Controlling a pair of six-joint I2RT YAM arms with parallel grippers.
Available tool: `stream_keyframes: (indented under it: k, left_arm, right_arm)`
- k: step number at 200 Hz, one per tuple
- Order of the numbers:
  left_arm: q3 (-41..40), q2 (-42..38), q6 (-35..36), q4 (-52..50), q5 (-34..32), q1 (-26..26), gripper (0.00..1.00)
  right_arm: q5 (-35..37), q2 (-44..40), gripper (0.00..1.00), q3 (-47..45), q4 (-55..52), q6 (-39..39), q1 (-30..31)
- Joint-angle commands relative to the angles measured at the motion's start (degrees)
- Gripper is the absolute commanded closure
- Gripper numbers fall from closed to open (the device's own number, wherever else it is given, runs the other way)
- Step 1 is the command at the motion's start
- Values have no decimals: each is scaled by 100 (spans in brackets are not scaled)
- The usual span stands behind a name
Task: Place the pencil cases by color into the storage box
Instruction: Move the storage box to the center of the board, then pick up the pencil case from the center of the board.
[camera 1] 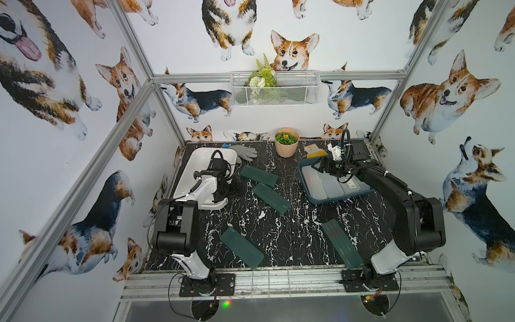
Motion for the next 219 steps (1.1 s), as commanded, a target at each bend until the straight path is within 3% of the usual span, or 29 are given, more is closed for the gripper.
stream_keyframes:
  k: [1,61,119,156,219]
  left_arm:
    - [-38,-205,-33,-6,29,-173,2]
    - [6,-506,-302,-49,-276,-537,1]
    - [-8,-1278,-1102,-492,-1262,-540,0]
    - [86,-1649,-2437,-1738,-1861,-549,0]
    - [-873,-3392,-5323,-2981,-2160,-883,0]
  right_arm:
    - [342,-192,14,10,-358,-377,153]
    - [771,-657,14,-142,-1011,-802,700]
    - [903,-764,14,-94,-1317,-954,1738]
    - [893,-681,14,-22,-1433,-1003,2053]
    - [929,-1034,14,-247,-1392,-1068,2049]
